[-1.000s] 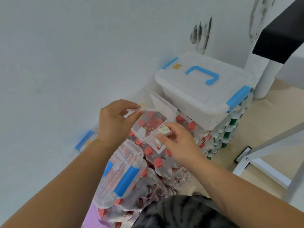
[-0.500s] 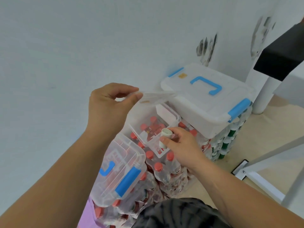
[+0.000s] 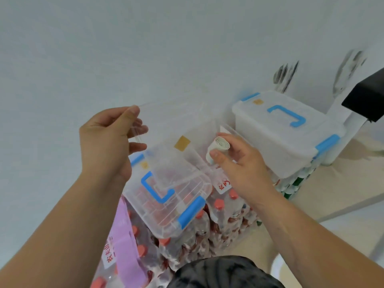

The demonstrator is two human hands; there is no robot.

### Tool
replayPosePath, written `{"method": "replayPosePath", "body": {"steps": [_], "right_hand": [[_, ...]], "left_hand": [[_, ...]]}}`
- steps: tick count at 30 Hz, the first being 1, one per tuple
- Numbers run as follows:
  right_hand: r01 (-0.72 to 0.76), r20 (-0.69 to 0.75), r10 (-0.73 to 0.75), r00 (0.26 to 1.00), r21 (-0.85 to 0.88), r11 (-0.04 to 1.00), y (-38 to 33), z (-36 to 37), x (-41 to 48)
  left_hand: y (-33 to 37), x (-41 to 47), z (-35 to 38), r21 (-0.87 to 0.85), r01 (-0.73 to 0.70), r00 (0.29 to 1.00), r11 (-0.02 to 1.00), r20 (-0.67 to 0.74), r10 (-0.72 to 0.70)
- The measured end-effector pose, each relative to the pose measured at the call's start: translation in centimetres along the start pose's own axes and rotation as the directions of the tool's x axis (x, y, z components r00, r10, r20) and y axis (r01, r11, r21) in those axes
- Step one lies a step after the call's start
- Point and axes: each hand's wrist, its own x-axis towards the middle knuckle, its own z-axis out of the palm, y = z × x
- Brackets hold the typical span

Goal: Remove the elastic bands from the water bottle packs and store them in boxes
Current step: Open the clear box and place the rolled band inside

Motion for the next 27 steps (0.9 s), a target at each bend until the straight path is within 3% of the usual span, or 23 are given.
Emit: {"method": "replayPosePath", "body": {"steps": [3, 10, 17, 24, 27], "right_hand": [[-0.014, -0.018, 0.015, 1.0, 0.023, 1.0, -0.1, 2.1, -0.8], [-0.18, 0.041, 0.188, 0.981, -0.148, 0.973, 1.1, 6.8, -1.5], [-0.253, 0.036, 0.283, 0.958, -0.352, 0.901, 1.9, 9.1, -1.2], [-0.275, 0.001, 0.288, 0.957, -0.303, 0.913, 2.0, 8.7, -0.8], [-0.254, 0.001, 0.269, 0.963, -0.328, 0.91, 1.8, 7.5, 0.0]], "left_hand": [[-1.2, 0.2, -2.8, 0.012, 0.088, 0.996, 0.996, -0.022, -0.088], [-6.2, 0.6, -8.3, 0.012, 0.266, 0.958, 0.964, -0.114, -0.263], [-9.6, 1.0, -10.8, 0.249, 0.365, 0.923, 0.897, 0.026, -0.383], [-9.4, 1.3, -10.6, 0.552, 0.213, 0.921, 0.806, 0.162, -0.354], [-9.0, 1.7, -10.1, 0.775, 0.024, 0.928, 0.632, 0.218, -0.302]]}}
